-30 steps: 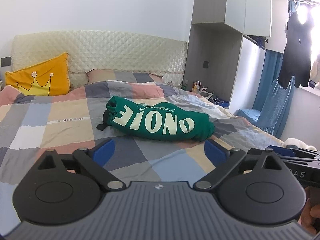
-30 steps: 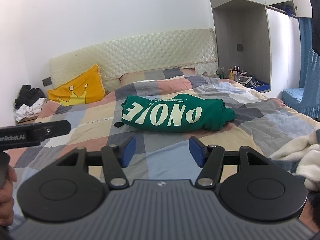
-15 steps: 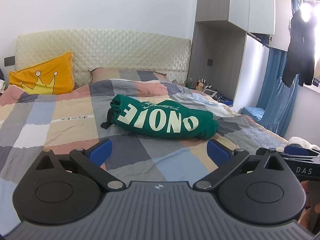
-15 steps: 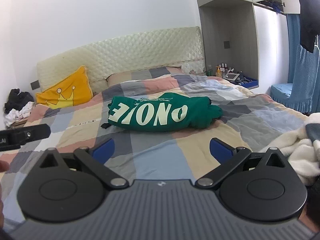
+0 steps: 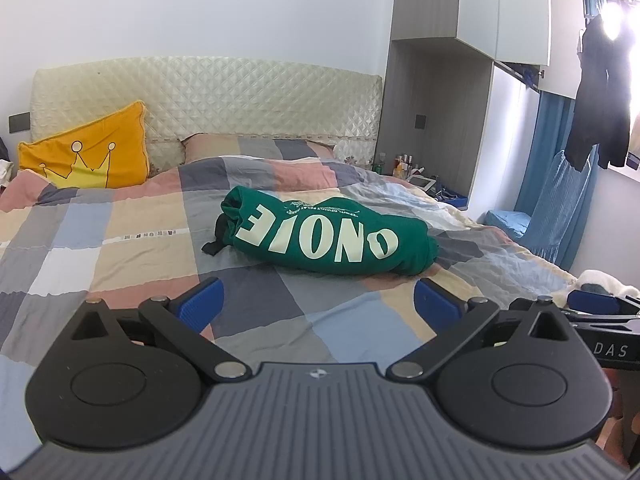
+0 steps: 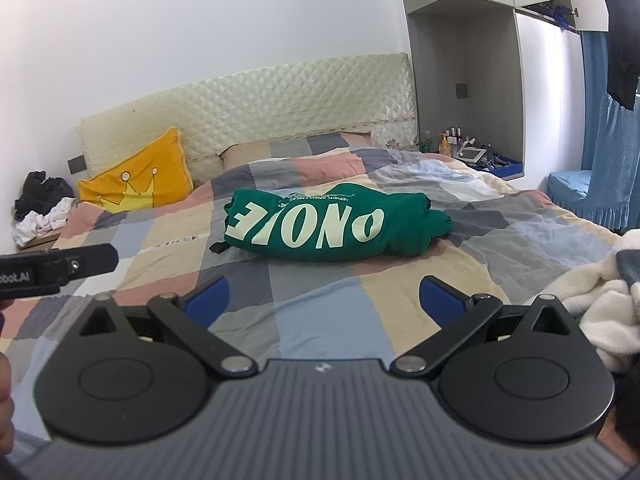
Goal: Fold large clothes
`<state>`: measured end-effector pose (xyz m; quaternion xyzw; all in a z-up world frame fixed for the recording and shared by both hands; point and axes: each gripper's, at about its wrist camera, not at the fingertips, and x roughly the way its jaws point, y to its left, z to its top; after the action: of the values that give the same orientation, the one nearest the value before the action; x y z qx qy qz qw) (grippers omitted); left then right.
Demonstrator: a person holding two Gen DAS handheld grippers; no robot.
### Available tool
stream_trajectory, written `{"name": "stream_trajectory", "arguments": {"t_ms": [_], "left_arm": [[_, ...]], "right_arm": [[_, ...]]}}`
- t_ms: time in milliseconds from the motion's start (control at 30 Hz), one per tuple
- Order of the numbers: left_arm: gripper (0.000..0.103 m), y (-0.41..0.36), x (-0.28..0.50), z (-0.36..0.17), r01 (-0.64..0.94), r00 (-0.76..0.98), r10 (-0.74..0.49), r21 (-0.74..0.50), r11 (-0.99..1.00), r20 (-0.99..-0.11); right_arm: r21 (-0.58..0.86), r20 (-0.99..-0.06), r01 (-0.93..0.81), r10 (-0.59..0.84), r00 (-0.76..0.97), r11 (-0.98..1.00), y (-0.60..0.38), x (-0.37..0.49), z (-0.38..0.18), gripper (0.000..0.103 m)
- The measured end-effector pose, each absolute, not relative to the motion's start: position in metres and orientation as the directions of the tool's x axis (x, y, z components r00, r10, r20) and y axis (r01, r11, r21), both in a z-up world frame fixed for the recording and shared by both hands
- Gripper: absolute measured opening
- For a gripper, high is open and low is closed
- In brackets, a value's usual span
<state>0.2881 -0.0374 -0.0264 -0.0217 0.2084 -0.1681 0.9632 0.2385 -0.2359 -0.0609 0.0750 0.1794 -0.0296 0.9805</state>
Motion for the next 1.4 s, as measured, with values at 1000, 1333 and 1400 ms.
{"name": "stream_trajectory", "arguments": {"t_ms": [1000, 1333, 1400], "left_arm": [[0.103, -0.036, 0.2842, -0.0299, 0.314, 0.859, -0.328, -0.103, 0.944, -0.392], [0.103, -0.036, 0.2835, -0.0295, 0.314, 0.859, -0.33, -0.106, 0.943, -0.391], [0.103, -0.036, 0.2835, -0.0296, 0.315, 0.859, -0.33, -0.105, 0.943, -0.39]], "right_arm": [[0.127, -0.354, 0.077, -0.027, 0.935, 0.989, -0.2307, 0.238, -0.0598, 0.103], [0.126, -0.356, 0.074, -0.025, 0.934, 0.989, -0.2304, 0.2366, -0.0603, 0.103], [0.127, -0.357, 0.075, -0.025, 0.934, 0.989, -0.2301, 0.2363, -0.0604, 0.103]]}}
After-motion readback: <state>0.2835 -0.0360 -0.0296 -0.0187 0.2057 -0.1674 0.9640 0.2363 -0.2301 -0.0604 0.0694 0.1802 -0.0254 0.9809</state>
